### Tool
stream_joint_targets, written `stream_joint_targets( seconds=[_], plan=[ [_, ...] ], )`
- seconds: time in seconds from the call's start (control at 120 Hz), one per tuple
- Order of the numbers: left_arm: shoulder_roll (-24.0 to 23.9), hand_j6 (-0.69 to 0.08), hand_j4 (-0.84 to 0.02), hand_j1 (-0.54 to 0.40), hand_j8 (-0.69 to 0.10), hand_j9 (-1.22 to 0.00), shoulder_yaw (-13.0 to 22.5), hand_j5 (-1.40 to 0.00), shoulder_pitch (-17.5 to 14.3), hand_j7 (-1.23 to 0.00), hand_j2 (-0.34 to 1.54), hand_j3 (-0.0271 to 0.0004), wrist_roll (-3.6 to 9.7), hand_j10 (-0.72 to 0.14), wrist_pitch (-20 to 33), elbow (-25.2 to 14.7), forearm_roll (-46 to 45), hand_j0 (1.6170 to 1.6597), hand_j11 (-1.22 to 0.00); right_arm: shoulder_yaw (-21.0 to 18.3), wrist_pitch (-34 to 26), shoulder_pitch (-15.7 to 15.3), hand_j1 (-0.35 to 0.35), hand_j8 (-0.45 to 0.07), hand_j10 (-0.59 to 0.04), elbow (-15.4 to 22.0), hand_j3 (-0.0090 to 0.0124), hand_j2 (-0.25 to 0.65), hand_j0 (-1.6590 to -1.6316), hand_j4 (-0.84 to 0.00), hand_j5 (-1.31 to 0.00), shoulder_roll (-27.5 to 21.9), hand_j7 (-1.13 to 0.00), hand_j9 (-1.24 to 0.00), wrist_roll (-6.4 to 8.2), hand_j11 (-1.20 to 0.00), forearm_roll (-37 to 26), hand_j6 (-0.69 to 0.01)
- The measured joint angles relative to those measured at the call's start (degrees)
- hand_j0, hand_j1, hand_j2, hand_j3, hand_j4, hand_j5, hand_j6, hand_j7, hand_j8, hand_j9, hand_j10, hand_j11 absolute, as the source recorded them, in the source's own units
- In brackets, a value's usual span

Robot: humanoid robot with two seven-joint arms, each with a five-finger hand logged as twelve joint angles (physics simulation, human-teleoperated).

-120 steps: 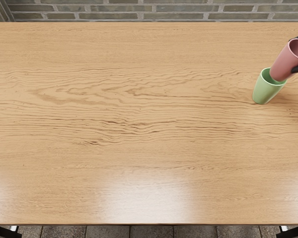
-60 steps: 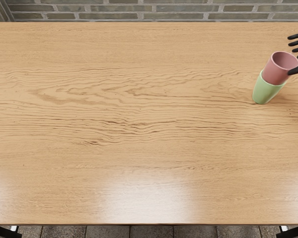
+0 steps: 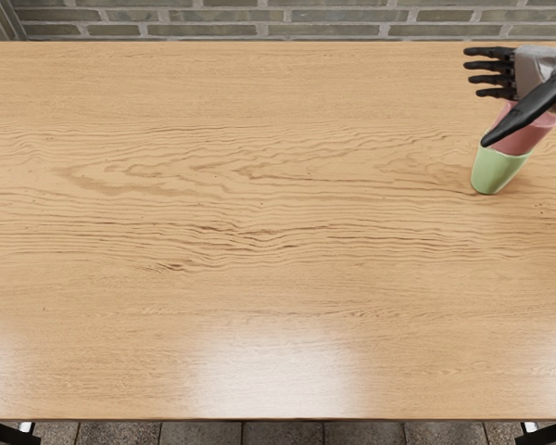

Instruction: Pick up cup and place in cup with right hand

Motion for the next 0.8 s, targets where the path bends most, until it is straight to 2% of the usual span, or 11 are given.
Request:
stream_joint_targets(
  seconds=[0.108,0.167,0.375,0.525,0.633,0.8],
  plan=[
    [0.00,-0.011,-0.011,0.336,-0.011,-0.01,0.00,-0.01,0.00,-0.01,0.00,-0.0001,0.00,-0.011,0.00,0.00,0.00,1.6581,-0.01,-0.32,1.75,0.51,-0.332,-0.017,-0.014,1.96,0.0000,-0.001,-1.6581,-0.018,-0.02,1.10,-0.02,-0.02,-0.74,-0.02,3.02,-0.018],
    [0.00,-0.011,-0.011,0.336,-0.011,-0.01,0.00,-0.01,0.00,-0.01,0.00,-0.0001,0.00,-0.011,0.00,0.00,0.00,1.6581,-0.01,-0.47,2.53,0.55,-0.336,-0.013,-0.011,3.66,0.0000,0.000,-1.6581,-0.013,-0.02,1.98,-0.02,-0.02,-1.69,-0.02,5.04,-0.014],
    [0.00,-0.012,-0.011,0.336,-0.011,-0.01,0.00,-0.01,0.00,-0.01,0.00,-0.0001,-0.01,-0.011,0.00,0.00,0.00,1.6581,-0.01,-0.74,2.73,-0.06,-0.345,-0.005,-0.004,13.42,0.0000,0.000,-1.6581,-0.005,-0.01,4.21,-0.01,-0.01,-3.82,-0.01,13.14,-0.005],
    [0.00,-0.012,-0.011,0.336,-0.011,-0.01,0.00,-0.01,0.00,-0.01,0.00,-0.0001,0.00,-0.011,0.00,0.00,0.00,1.6581,-0.01,-0.84,0.06,-0.58,-0.348,-0.002,-0.002,17.99,0.0000,0.001,-1.6581,-0.002,0.00,9.00,0.00,0.00,-5.89,0.00,17.02,-0.002],
    [0.00,-0.012,-0.011,0.336,-0.011,-0.01,0.01,-0.01,0.00,-0.01,0.00,-0.0001,0.00,-0.011,0.00,0.00,-0.02,1.6581,-0.01,-0.89,-3.07,-0.61,-0.348,-0.001,-0.001,20.03,0.0000,0.000,-1.6581,-0.001,0.00,11.97,0.00,0.00,-6.85,0.00,17.78,-0.001],
    [0.00,-0.011,-0.011,0.336,-0.011,-0.01,0.00,-0.01,-0.08,-0.01,0.00,0.0000,0.00,-0.011,0.00,0.00,-0.11,1.6581,-0.01,-0.93,-4.52,-1.20,-0.349,0.000,0.000,21.10,0.0000,0.000,-1.6581,0.000,0.00,13.48,0.00,0.00,-7.26,0.00,18.11,0.000]
  ],
)
